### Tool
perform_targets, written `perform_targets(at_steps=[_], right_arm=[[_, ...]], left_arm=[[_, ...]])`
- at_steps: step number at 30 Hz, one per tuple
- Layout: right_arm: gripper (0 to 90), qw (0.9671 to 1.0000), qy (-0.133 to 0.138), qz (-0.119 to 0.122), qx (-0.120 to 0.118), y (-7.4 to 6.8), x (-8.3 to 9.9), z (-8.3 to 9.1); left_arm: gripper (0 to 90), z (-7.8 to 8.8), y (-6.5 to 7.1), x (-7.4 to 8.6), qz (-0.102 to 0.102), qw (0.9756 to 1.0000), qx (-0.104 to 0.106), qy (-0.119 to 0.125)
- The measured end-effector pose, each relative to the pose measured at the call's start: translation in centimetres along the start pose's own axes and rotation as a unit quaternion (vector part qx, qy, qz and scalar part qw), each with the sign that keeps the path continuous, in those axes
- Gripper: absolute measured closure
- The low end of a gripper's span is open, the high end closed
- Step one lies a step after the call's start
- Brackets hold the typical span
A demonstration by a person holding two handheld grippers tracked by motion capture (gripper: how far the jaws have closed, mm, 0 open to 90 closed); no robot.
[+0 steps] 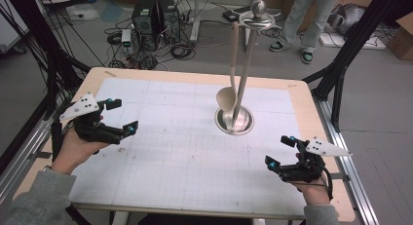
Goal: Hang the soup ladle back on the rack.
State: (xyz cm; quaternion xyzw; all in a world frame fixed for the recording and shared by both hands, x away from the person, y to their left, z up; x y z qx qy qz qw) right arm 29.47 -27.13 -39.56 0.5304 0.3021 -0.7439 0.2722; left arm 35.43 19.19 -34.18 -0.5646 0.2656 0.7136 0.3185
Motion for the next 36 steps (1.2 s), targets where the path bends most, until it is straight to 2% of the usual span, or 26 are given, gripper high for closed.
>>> perform_targets(at_steps=[9, 13, 16, 22, 25, 29, 31, 34, 36], right_arm=[[0.1, 1.0, 0.005, -0.001, 0.003, 0.3, 0.0, 0.2], [0.1, 1.0, 0.007, -0.002, 0.006, 0.5, -0.1, 0.3], [0.2, 0.9999, 0.012, 0.001, 0.008, 0.6, -0.1, 0.3], [0.1, 0.9999, 0.009, -0.001, 0.01, 0.8, 0.1, 0.2], [0.1, 0.9998, 0.012, 0.001, 0.013, 0.9, 0.1, 0.1], [0.1, 0.9997, 0.016, 0.002, 0.016, 1.0, 0.0, 0.2], [0.1, 0.9994, 0.023, 0.006, 0.024, 1.1, -0.2, 0.5], [0.1, 0.9988, 0.036, 0.006, 0.034, 1.3, -0.5, 0.8], [0.1, 0.9976, 0.048, 0.005, 0.05, 1.7, -0.7, 1.4]], left_arm=[[1.8, 1.8, -0.1, 1.0, 0.008, 0.9997, 0.013, 0.017], [1.8, 2.4, -0.4, 1.5, 0.009, 0.9997, 0.008, 0.022], [1.8, 3.1, -0.8, 2.1, 0.018, 0.9993, -0.003, 0.032], [1.8, 4.0, -1.5, 2.7, 0.026, 0.9989, -0.017, 0.036], [1.8, 4.0, -1.6, 2.8, 0.028, 0.9987, -0.02, 0.037], [1.8, 4.2, -1.2, 3.0, 0.021, 0.999, -0.018, 0.035], [1.8, 4.8, -0.9, 3.5, 0.012, 0.9991, -0.021, 0.033], [1.8, 5.1, -1.3, 3.6, 0.02, 0.9987, -0.029, 0.036], [1.8, 5.6, -1.8, 3.7, 0.03, 0.9978, -0.037, 0.048]])
Point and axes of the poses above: each handheld gripper's, and its own axes: z roughly backward along the jaws, x roughly out of its underside, y roughly to its right, the point moved 7 cm from there along -z, roughly forward along the jaws
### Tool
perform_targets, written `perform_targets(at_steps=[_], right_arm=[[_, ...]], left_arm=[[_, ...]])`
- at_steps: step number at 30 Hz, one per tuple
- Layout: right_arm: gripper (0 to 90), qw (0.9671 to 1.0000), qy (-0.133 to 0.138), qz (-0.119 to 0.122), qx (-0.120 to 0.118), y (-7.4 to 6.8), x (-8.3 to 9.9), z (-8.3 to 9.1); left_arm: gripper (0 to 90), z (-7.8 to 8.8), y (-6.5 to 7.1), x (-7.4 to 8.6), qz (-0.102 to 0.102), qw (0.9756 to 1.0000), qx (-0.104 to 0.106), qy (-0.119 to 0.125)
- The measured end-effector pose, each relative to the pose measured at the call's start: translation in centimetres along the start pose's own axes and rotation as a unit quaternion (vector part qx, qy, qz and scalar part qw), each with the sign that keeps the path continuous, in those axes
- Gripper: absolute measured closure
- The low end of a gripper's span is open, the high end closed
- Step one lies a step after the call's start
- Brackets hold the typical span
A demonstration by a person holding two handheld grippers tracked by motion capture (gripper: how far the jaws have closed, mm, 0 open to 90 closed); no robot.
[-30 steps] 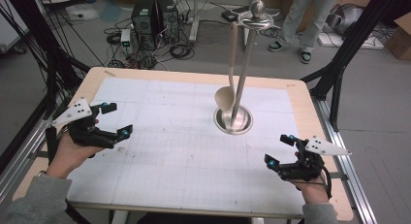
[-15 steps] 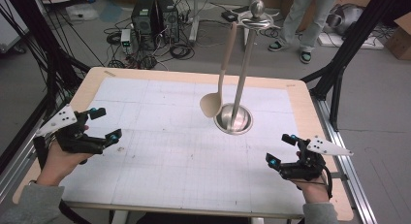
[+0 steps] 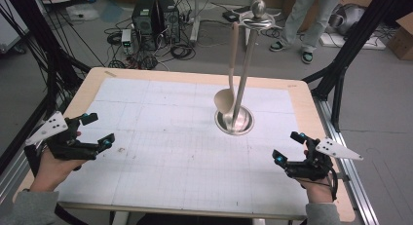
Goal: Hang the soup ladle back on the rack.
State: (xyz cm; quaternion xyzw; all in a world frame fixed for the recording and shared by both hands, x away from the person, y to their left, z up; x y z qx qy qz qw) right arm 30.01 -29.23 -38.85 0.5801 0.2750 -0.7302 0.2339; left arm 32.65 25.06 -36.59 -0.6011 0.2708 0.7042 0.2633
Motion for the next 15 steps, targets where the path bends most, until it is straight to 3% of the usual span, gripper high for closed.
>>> perform_targets(at_steps=[7, 15], right_arm=[[0.2, 0.9997, 0.015, -0.001, 0.017, 0.9, -0.4, 1.0], [0.1, 0.9998, 0.013, -0.001, 0.016, 0.9, -0.3, 0.8]], left_arm=[[1.8, 0.6, -1.3, 0.8, 0.013, 0.9997, -0.021, -0.001], [1.8, 0.4, -1.5, 1.0, 0.011, 0.9996, -0.026, -0.001]])
Point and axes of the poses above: each handheld gripper's, and its own axes: z roughly backward along the jaws, x roughly out of its underside, y roughly to its right, the point moved 7 cm from there along -z, roughly forward along the jaws
